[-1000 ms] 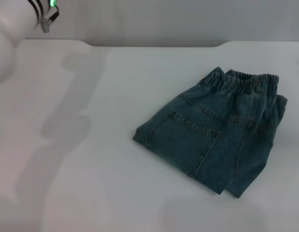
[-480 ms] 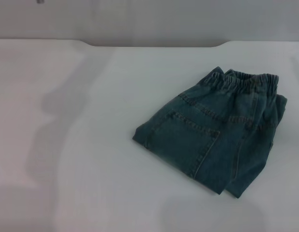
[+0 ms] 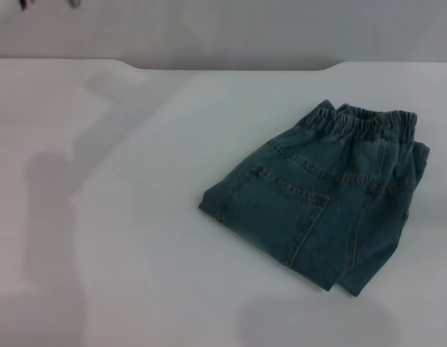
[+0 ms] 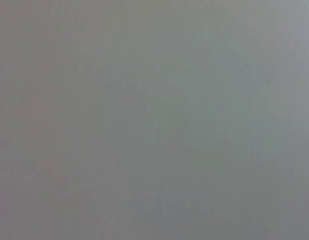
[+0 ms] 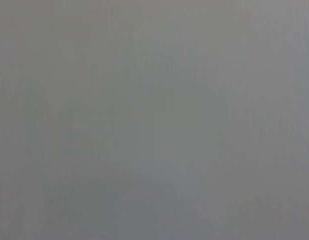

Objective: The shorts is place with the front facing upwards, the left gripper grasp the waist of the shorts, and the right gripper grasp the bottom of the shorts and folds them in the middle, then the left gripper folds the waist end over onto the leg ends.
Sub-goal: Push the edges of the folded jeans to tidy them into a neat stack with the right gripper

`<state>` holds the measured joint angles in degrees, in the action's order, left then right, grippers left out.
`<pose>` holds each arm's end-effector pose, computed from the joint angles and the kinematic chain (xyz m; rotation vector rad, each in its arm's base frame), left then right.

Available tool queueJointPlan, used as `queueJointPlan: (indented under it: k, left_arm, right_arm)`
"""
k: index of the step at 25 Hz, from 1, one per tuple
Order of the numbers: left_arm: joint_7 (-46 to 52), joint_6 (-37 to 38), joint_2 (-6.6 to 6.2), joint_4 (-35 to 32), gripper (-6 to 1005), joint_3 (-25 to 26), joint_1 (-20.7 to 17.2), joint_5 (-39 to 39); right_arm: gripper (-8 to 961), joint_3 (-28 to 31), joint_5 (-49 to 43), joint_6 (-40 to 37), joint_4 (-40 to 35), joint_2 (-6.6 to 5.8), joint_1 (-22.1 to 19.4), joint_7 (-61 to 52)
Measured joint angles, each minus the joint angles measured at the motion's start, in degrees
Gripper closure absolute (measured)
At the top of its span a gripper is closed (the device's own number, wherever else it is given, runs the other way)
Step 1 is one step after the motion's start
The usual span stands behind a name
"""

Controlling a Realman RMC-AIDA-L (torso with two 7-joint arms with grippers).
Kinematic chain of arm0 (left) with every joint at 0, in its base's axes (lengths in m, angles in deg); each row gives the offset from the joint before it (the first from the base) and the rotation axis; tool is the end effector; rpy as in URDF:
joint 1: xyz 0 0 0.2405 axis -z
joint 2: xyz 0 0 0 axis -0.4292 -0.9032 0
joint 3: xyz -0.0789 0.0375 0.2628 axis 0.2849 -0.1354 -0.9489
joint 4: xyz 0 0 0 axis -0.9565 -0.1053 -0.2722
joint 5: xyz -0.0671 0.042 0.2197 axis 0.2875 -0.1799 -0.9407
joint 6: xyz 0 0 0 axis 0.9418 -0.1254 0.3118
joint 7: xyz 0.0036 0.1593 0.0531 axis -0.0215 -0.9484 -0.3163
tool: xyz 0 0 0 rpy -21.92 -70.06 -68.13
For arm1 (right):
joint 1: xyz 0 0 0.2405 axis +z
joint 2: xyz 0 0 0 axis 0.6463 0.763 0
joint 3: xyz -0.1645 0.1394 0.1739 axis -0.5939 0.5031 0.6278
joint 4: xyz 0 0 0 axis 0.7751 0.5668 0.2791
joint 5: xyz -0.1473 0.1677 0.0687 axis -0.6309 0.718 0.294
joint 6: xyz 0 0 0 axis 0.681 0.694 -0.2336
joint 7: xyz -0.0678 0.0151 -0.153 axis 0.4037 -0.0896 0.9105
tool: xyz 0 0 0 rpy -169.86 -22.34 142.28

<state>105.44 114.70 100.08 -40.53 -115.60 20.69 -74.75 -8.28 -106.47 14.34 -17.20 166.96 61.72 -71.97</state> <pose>-0.1217 0.5279 0.0424 -2.0052 -0.5754 -1.2589 0.3485 0.3950 0.1363 -1.7470 0.4143 0.8749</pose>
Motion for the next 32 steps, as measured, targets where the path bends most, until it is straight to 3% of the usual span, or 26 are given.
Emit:
queueJointPlan:
  k: [5, 8, 12, 17, 19, 26, 32]
  left_arm:
    - [-33.55, 12.05, 0.42, 15.23, 170, -0.05, -0.85, 25.78]
    - [-43.08, 16.35, 0.5, 19.55, 170, -0.19, -1.26, 31.68]
    - [-45.33, 17.37, 0.38, 20.18, 171, -0.97, -2.85, 32.69]
    - [-45.33, 17.48, 0.1, 19.77, 171, -1.91, -4.06, 32.9]
    - [-45.69, 17.18, 0.02, 19.77, 171, -2.25, -3.92, 32.61]
    - [-46.8, 16.41, -0.01, 19.39, 171, -3.74, -3.02, 32.61]
    - [-46.82, 15.92, 0.04, 18.97, 171, -4.98, -2.54, 32.81]
  right_arm:
    - [606, -0.57, -12.4, -0.23, -8.86, -1.39, -0.33, -21.79]
    - [606, -0.65, -19.05, -1.3, -13.88, -1.28, -0.01, -30.98]
    - [607, -0.67, -28.47, -6.06, -19.14, -1.7, 1.91, -42.83]
    - [607, -0.75, -41.02, -14.12, -22.45, -3.72, 7.04, -54.68]
    - [607, -0.77, -49.77, -19.87, -23.35, -5.2, 11.44, -60.51]
    - [607, -1.49, -62.33, -31.18, -24.68, -7.43, 19.43, -66.4]
    - [607, -4.38, -70.01, -35.28, -26.27, -7.76, 23.34, -67.95]
